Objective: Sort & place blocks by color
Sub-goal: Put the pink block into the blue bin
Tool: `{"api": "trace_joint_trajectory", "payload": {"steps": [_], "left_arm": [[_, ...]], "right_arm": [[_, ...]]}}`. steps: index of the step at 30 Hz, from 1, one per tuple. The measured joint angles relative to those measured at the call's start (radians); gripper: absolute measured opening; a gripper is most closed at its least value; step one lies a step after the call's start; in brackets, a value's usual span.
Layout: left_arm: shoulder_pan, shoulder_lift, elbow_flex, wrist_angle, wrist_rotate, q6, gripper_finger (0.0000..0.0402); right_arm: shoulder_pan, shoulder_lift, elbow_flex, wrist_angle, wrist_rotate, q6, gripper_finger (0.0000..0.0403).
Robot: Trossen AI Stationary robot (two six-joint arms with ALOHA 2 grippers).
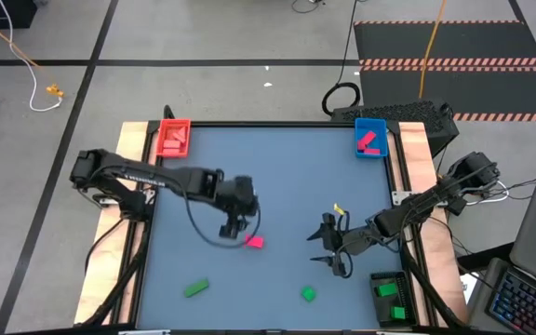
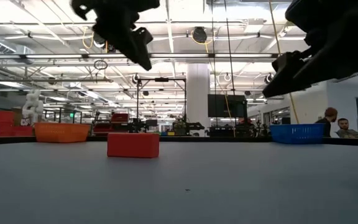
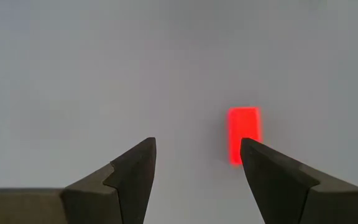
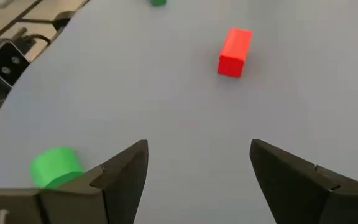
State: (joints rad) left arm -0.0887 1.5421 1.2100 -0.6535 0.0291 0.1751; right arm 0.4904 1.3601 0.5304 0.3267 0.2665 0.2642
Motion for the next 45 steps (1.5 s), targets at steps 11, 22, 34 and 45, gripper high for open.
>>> {"api": "trace_joint_trajectory", "payload": {"steps": [11, 22, 34, 45], "left_arm": [[-0.073, 0.005, -0.268, 0.398, 0.007, -0.078, 0.0237], [-0.103, 0.075, -0.408, 0.646, 0.067, -0.160, 0.0237], [-0.120, 0.233, -0.413, 0.738, 0.034, -0.161, 0.0237], [-0.119, 0.224, -0.414, 0.798, -0.034, -0.098, 0.0128]], "right_arm": [[0.015, -0.009, 0.000, -0.001, 0.021, 0.010, 0.0274], [0.006, -0.009, 0.000, -0.007, 0.023, 0.005, 0.0274], [0.006, -0.009, 0.000, -0.002, 0.024, 0.015, 0.0274], [0.000, -0.009, 0.000, 0.003, 0.095, 0.010, 0.0274]]}}
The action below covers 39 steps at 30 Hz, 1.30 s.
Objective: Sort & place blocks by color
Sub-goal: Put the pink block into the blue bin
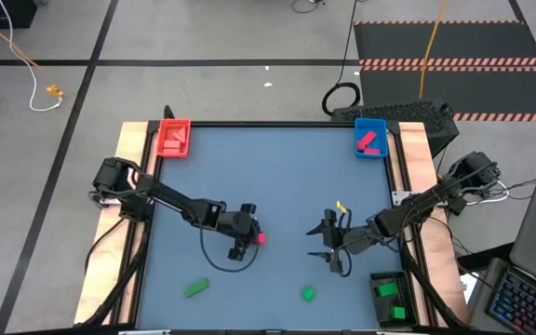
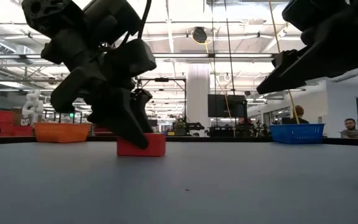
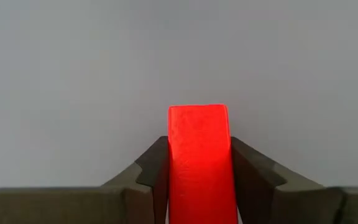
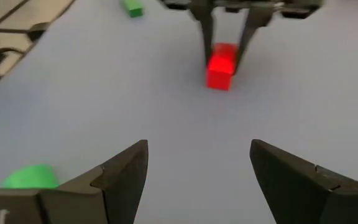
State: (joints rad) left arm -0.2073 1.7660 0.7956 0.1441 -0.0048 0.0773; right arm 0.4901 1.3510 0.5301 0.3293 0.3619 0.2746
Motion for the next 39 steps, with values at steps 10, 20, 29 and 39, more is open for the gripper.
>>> {"api": "trace_joint_trajectory", "payload": {"steps": [10, 20, 29, 39], "left_arm": [[0.037, 0.000, 0.000, 0.179, -0.007, 0.000, 0.0128], [0.063, 0.000, 0.000, 0.443, 0.001, -0.004, 0.0128], [0.049, -0.002, 0.001, 0.688, -0.005, -0.004, 0.0128], [0.050, -0.002, 0.001, 0.688, -0.039, 0.001, 0.0128]], "right_arm": [[-0.056, 0.000, 0.000, 0.106, 0.084, -0.030, 0.0274], [-0.106, 0.025, 0.000, 0.403, 0.084, -0.224, 0.0274], [-0.118, 0.167, 0.000, 0.686, 0.083, -0.344, 0.0274], [-0.118, 0.188, 0.000, 0.722, 0.083, -0.351, 0.0256]]}}
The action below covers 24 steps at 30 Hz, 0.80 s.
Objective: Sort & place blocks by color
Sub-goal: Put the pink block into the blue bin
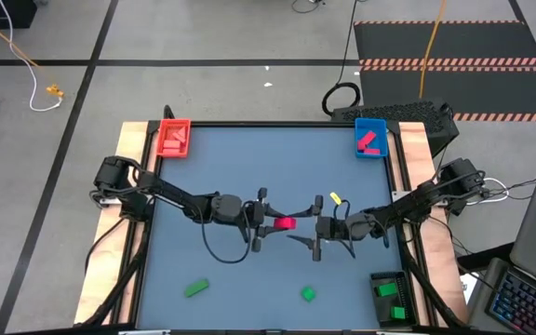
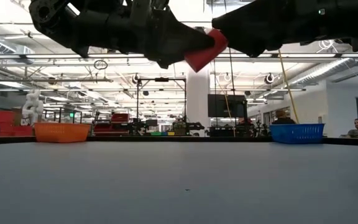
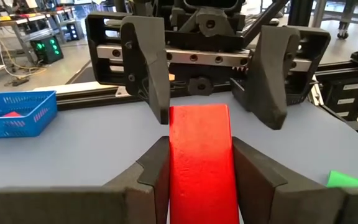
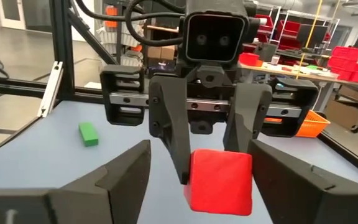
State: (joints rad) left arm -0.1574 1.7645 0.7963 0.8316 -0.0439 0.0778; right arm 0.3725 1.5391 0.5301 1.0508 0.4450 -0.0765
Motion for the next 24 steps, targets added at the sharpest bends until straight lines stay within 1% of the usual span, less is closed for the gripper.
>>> {"api": "trace_joint_trajectory", "payload": {"steps": [13, 18, 19, 20, 24], "left_arm": [[-0.021, 0.001, -0.001, 0.040, -0.010, 0.061, 0.0128], [-0.018, 0.001, -0.002, 0.035, -0.017, 0.070, 0.0128], [-0.015, 0.001, -0.002, 0.032, -0.019, 0.073, 0.0135], [-0.013, 0.001, -0.002, 0.031, -0.024, 0.078, 0.0152], [0.001, 0.000, -0.002, 0.012, -0.123, 0.078, 0.0272]], "right_arm": [[-0.016, -0.001, 0.000, -0.003, -0.003, 0.004, 0.0123], [-0.017, -0.001, 0.000, -0.003, 0.005, -0.019, 0.0122], [-0.017, -0.001, 0.000, -0.004, 0.013, -0.028, 0.0122], [-0.017, -0.001, 0.000, -0.005, 0.022, -0.041, 0.0122], [-0.017, -0.003, 0.000, -0.014, 0.111, -0.097, 0.0122]]}}
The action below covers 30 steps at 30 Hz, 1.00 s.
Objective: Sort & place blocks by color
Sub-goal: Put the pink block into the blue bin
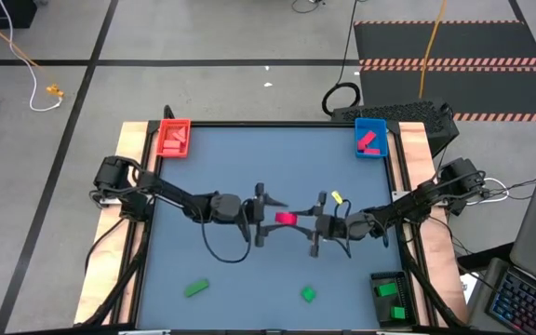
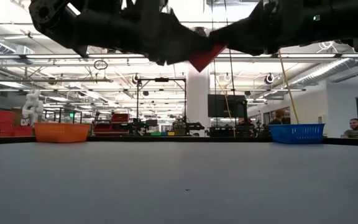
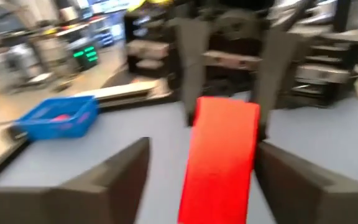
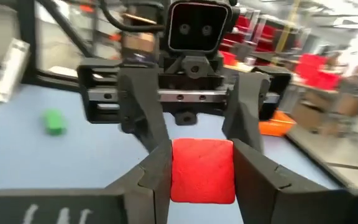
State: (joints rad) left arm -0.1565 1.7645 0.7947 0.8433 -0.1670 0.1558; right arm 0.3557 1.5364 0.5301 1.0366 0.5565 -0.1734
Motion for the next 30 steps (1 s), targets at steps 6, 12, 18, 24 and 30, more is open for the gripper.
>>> {"api": "trace_joint_trajectory", "payload": {"steps": [6, 12, 18, 24, 30], "left_arm": [[0.033, 0.000, 0.002, -0.086, -0.215, 0.002, 0.0389], [0.075, -0.055, 0.002, -0.172, -0.344, 0.034, 0.0359], [0.110, -0.188, 0.002, -0.339, -0.374, 0.013, 0.0321], [0.113, -0.274, 0.002, -0.460, -0.373, -0.028, 0.0299], [0.102, -0.283, 0.002, -0.481, -0.369, -0.037, 0.0294]], "right_arm": [[-0.030, -0.048, 0.000, -0.037, 0.104, -0.050, 0.0122], [-0.094, -0.123, 0.000, -0.200, 0.166, -0.024, 0.0122], [-0.194, -0.232, 0.000, -0.471, 0.270, 0.039, 0.0122], [-0.343, -0.352, 0.000, -0.712, 0.431, 0.065, 0.0122], [-0.522, -0.472, 0.000, -0.879, 0.491, 0.079, 0.0122]]}}
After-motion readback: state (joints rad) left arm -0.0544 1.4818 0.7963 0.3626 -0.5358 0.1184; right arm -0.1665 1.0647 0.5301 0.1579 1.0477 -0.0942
